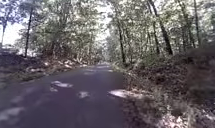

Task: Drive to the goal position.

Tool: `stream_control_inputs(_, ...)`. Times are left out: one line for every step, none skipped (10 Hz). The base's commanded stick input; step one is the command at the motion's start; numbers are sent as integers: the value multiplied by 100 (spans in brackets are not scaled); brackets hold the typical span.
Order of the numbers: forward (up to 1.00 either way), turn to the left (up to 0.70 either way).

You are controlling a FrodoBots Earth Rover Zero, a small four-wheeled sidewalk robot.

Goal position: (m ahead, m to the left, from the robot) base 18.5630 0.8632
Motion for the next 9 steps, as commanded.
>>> stream_control_inputs(70, 0)
stream_control_inputs(70, 0)
stream_control_inputs(70, 0)
stream_control_inputs(70, 0)
stream_control_inputs(70, 0)
stream_control_inputs(70, 0)
stream_control_inputs(70, 0)
stream_control_inputs(70, 0)
stream_control_inputs(70, 0)
